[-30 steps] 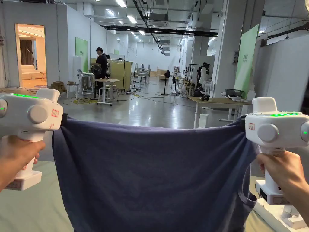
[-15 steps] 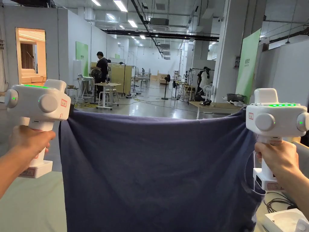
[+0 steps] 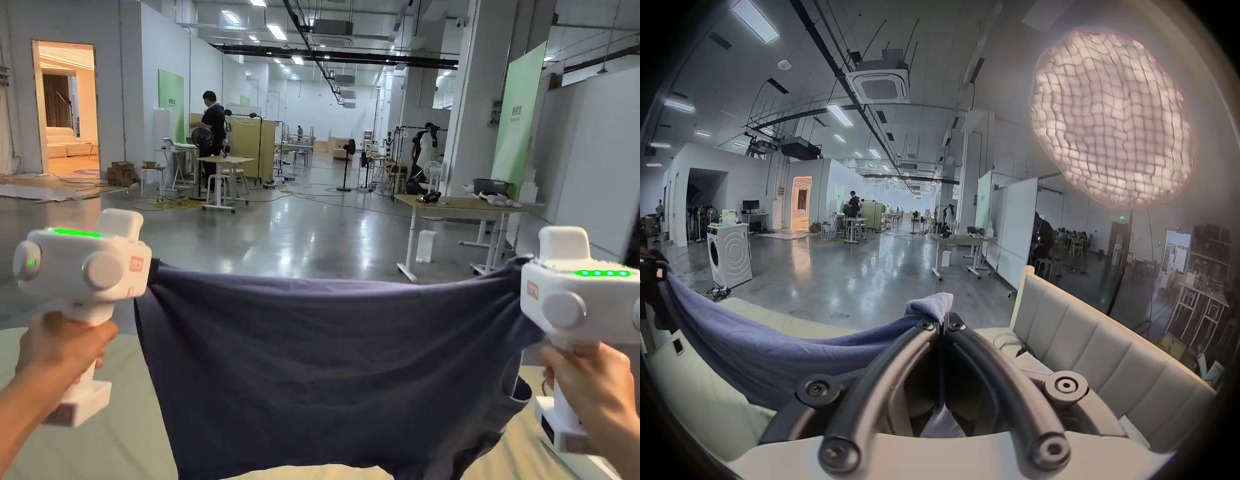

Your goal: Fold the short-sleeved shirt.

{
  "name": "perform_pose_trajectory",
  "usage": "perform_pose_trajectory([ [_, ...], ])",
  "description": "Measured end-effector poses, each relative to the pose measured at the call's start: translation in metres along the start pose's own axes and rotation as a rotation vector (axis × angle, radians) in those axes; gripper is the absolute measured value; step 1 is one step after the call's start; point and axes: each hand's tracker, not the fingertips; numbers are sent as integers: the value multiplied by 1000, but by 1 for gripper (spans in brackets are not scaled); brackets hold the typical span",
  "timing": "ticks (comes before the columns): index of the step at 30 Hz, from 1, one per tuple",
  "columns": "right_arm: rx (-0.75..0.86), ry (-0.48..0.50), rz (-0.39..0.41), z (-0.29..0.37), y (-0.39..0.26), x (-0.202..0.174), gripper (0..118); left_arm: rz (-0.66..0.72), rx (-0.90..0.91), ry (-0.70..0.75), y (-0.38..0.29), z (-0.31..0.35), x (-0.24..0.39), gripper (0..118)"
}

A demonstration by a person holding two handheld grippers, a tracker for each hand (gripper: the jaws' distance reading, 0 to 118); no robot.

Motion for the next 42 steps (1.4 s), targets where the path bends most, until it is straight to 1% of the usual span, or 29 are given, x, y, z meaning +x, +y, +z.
perform_pose_trajectory([
  [1, -5, 1, -2, -1, -17, 6, 0, -4, -3, 0, -18, 7, 1, 5],
  [3, -36, -2, 4, 23, -51, 10, 0, 3, -32, -3, -55, 21, 3, 5],
  [4, -41, -3, -12, 38, -71, 13, 0, 51, -53, -27, -76, 29, 2, 5],
  [7, -104, 4, 6, 74, -125, 21, 0, 85, -85, -40, -136, 57, 2, 5],
  [8, -133, 4, 20, 85, -141, 24, 0, 83, -106, -45, -154, 67, 2, 5],
  [9, -142, 0, 14, 99, -159, 28, 0, 96, -113, -47, -177, 79, 3, 5],
  [11, -182, 3, 16, 121, -189, 36, 0, 80, -152, -56, -216, 86, -4, 5],
  [13, -223, 2, 29, 145, -216, 39, 0, 68, -212, -68, -253, 104, -5, 5],
  [18, -297, 9, 85, 196, -271, 40, 0, 88, -305, -51, -324, 148, -4, 5],
  [22, -380, 14, 106, 224, -307, 41, 0, 106, -373, -40, -364, 169, -9, 5],
  [24, -419, 5, 98, 234, -325, 43, 0, 132, -422, -31, -382, 174, -13, 5],
  [26, -468, 4, 82, 241, -337, 42, 0, 121, -456, -31, -392, 177, -9, 5],
  [29, -558, 2, 74, 240, -357, 43, 0, 89, -528, -29, -406, 171, -6, 5],
  [31, -589, 4, 69, 234, -369, 43, 0, 80, -569, -26, -416, 163, -4, 5],
  [35, -687, -8, 82, 218, -387, 37, 0, 43, -676, -22, -428, 143, 2, 5],
  [36, -690, -10, 82, 216, -389, 35, 1, 37, -701, -20, -431, 137, 2, 5],
  [37, -702, -17, 88, 214, -390, 33, 4, 39, -720, -24, -435, 132, 1, 5],
  [38, -708, -27, 89, 212, -391, 31, 17, 44, -744, -27, -438, 130, 3, 6],
  [39, -704, -37, 89, 212, -391, 30, 33, 54, -762, -24, -439, 128, 2, 10],
  [40, -697, -39, 81, 212, -388, 31, 51, 63, -765, -25, -438, 127, 1, 20],
  [41, -685, -43, 72, 213, -385, 30, 66, 70, -755, -19, -437, 129, 0, 39],
  [42, -665, -47, 67, 215, -381, 29, 69, 72, -746, -12, -437, 131, -1, 51],
])
